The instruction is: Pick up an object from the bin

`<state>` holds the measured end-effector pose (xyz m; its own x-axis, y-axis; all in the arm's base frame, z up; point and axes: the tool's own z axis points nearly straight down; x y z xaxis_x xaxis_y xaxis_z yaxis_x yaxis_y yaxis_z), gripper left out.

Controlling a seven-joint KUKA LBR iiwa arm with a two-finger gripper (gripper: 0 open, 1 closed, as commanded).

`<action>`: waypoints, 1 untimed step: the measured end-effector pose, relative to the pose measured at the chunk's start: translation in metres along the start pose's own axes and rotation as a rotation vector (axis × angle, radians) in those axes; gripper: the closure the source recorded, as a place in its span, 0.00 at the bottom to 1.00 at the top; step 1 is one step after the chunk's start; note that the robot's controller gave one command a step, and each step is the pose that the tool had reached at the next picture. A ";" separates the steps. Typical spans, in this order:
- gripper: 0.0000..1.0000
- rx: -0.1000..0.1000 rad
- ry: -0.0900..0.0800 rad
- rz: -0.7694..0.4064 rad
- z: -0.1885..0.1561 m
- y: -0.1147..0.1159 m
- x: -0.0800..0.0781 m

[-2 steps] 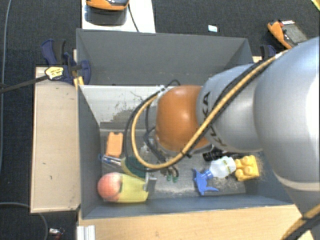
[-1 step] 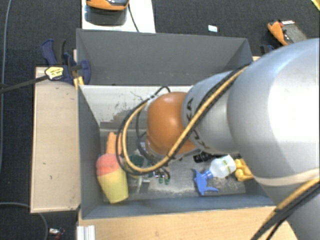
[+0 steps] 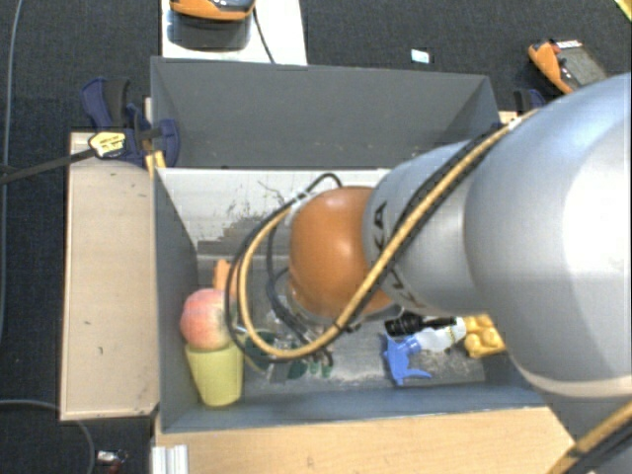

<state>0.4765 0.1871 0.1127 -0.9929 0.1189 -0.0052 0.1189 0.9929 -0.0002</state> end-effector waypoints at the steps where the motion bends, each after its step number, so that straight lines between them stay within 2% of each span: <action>1: 1.00 0.000 0.000 0.000 0.000 0.000 0.000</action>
Offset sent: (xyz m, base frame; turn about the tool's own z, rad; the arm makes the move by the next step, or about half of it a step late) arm 0.0233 0.0126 0.0986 -0.0386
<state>0.4765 0.1870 0.1127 -0.9928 0.1193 -0.0052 0.1193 0.9929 -0.0002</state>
